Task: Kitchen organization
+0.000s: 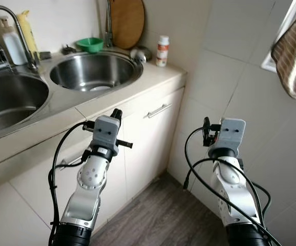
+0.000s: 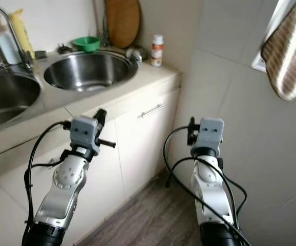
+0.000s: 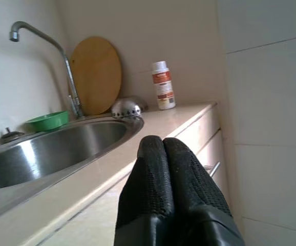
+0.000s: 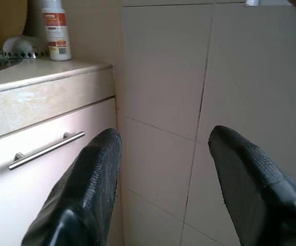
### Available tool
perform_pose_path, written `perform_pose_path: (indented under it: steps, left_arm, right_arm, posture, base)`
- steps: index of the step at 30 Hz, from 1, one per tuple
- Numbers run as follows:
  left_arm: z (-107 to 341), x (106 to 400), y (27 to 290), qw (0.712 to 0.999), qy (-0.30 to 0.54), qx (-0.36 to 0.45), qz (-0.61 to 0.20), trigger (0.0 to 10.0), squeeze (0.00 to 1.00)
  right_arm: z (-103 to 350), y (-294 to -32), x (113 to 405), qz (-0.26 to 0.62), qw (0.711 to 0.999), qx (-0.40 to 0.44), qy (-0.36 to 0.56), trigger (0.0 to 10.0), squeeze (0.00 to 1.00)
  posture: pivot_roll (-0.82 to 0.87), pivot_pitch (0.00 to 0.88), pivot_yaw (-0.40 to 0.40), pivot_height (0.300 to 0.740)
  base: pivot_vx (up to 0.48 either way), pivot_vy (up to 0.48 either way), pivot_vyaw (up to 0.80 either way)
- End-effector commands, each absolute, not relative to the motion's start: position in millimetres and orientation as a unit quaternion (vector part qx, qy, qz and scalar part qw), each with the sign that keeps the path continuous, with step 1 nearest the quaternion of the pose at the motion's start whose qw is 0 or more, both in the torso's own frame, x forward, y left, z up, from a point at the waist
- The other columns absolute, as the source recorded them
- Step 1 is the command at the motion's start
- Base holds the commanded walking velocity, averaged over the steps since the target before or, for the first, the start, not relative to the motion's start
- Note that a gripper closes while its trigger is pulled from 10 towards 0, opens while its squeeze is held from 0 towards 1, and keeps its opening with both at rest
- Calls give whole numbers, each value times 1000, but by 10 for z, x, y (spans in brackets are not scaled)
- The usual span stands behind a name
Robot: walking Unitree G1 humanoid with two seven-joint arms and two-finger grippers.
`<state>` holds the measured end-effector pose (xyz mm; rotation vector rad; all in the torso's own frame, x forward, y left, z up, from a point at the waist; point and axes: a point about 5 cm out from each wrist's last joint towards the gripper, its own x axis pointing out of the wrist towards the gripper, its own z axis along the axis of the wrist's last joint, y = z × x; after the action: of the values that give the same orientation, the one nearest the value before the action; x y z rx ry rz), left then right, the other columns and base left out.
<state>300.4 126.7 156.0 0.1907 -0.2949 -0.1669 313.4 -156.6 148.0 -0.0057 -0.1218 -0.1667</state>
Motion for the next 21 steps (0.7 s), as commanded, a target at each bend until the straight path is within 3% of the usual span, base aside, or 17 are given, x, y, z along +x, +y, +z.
perform_pose_path:
  steps: [1,7,17,21]
  left_arm:
    - [1546,3001,1189,980,-143,94,-97,10000,0]
    - [1542,3003,1186,981,-141,94,-97,10000,0]
    - [1503,3022,1197,985,-125,70,-92,10000,0]
    - [1492,3025,1186,985,-119,66,-102,10000,0]
  right_arm:
    - [1493,-1659,3134,-102,993,-5,-56,10000,0]
    - [1438,-1711,3142,-122,992,0,-35,10000,0]
    - [1417,-1750,3152,-134,991,5,-23,10000,0]
    - [1411,-1756,3153,-138,990,7,-20,10000,0]
  posture:
    - [104,0,11,740]
    - [102,0,11,740]
    - [100,0,12,740]
    - [100,0,12,740]
  base:
    - [0,-334,-800]
    - [0,-389,-800]
    - [0,0,-800]
    - [0,476,-800]
